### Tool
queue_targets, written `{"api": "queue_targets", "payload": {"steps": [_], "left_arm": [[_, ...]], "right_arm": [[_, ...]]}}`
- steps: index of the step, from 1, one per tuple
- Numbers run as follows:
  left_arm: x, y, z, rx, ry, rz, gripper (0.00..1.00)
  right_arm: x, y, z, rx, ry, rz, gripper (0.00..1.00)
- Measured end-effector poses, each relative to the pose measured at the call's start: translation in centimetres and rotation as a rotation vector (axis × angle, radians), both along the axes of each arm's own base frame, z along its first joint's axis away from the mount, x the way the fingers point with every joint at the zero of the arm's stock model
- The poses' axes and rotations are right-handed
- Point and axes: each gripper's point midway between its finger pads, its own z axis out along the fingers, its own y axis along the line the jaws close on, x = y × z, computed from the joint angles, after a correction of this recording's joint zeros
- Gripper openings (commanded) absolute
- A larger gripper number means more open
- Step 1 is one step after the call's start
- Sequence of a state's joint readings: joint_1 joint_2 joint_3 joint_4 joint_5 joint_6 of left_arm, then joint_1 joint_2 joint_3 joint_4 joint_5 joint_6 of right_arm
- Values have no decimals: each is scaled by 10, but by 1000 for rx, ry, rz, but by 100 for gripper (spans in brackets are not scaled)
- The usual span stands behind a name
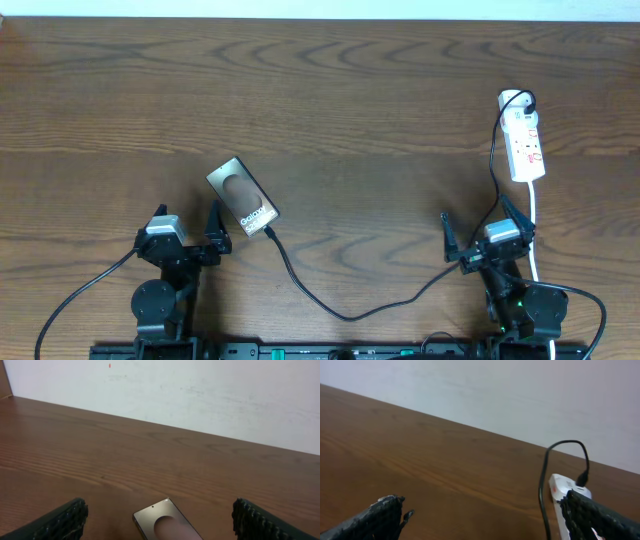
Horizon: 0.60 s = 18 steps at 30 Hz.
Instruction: Plug charger to phone and switch on socket
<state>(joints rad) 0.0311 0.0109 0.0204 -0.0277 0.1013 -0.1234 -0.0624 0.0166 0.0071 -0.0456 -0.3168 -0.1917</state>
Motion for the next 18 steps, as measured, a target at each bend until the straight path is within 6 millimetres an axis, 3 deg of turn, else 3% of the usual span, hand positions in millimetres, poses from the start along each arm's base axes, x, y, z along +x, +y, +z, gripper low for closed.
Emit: {"api": "queue_targets", "payload": {"steps": [18], "left_arm": [[0, 0, 0, 0, 0, 0, 93]], "right_arm": [[4, -24, -3, 77, 27, -150, 99]]}}
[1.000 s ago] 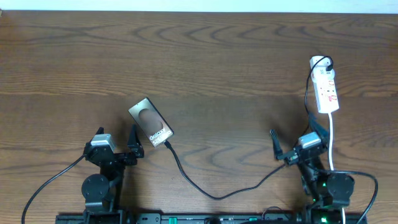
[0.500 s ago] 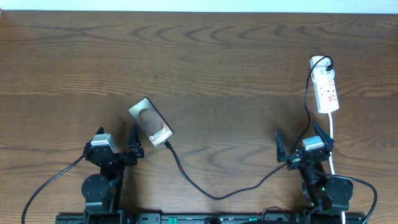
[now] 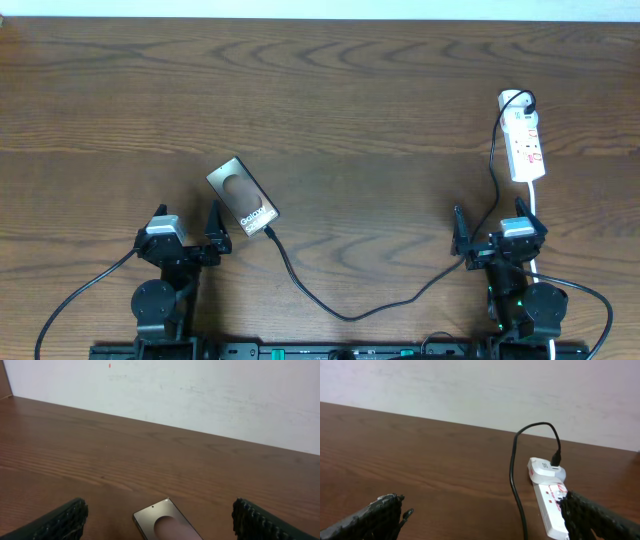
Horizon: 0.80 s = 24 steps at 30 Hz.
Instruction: Plug charger to phone and switch on socket
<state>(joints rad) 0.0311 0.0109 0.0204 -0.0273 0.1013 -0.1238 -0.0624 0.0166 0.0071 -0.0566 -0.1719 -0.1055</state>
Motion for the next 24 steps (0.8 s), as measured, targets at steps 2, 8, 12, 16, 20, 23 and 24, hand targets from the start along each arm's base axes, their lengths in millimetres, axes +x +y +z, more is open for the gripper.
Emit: {"api": "queue_targets", "payload": {"steps": [2, 8, 12, 16, 20, 23, 24], "left_arm": [[0, 0, 0, 0, 0, 0, 93], [0, 0, 0, 0, 0, 0, 93], [0, 0, 0, 0, 0, 0, 93], [0, 0, 0, 0, 0, 0, 93], [0, 0, 0, 0, 0, 0, 93], [0, 0, 0, 0, 0, 0, 93], [0, 0, 0, 0, 0, 0, 93]], "right_arm": [[0, -1, 0, 1, 1, -5, 99], [0, -2, 0, 4, 1, -11, 99], [0, -2, 0, 4, 1, -12, 99], [0, -2, 0, 6, 2, -12, 99], [0, -2, 0, 8, 2, -12, 99], [0, -2, 0, 10, 2, -13, 99], [0, -2, 0, 10, 2, -13, 99]]}}
